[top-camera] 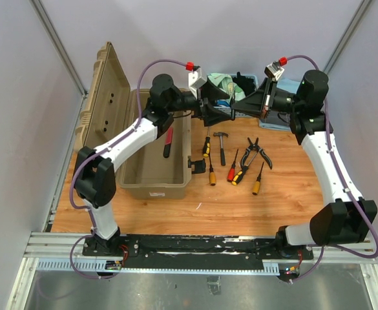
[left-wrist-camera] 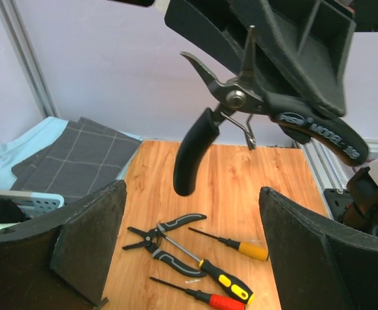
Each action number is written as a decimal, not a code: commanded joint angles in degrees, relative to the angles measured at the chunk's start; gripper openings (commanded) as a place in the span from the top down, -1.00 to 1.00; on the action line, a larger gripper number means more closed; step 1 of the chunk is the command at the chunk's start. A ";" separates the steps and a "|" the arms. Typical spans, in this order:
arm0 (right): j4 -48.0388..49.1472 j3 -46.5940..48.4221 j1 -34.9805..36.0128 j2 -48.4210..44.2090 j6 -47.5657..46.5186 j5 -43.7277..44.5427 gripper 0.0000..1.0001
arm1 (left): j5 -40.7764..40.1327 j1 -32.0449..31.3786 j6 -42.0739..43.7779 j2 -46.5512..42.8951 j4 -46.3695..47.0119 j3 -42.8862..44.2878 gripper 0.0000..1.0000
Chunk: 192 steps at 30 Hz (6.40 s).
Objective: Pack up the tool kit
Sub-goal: Place the pliers in the toolbox, then pick up the hammer at the center of the board.
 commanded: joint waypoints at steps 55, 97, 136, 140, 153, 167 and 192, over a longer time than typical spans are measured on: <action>-26.26 1.93 -6.11 -6.64 -29.35 20.20 -0.57 | -57.06 3.04 23.39 -10.20 -48.88 4.26 1.00; -39.13 1.10 -12.55 -12.81 -39.27 21.65 -0.97 | -63.28 11.66 21.79 17.58 -59.93 12.60 1.00; -52.15 -0.20 2.10 -0.12 -56.88 62.82 -0.94 | -55.28 8.42 20.58 -0.30 -63.99 26.59 -0.22; -50.05 4.42 5.95 7.46 -53.95 66.32 -0.89 | -55.19 5.01 19.46 -1.94 -64.07 27.53 -0.28; -48.61 21.07 16.49 34.04 -48.41 74.17 -0.68 | -56.76 4.67 18.08 -7.44 -63.32 21.57 -0.30; -48.17 16.82 20.30 41.29 -47.86 74.78 -0.10 | -56.04 4.75 17.62 -9.19 -63.42 20.10 -0.33; -48.15 26.39 20.66 48.55 -47.77 73.28 -0.16 | -55.13 4.75 17.31 -7.42 -63.89 21.42 -0.36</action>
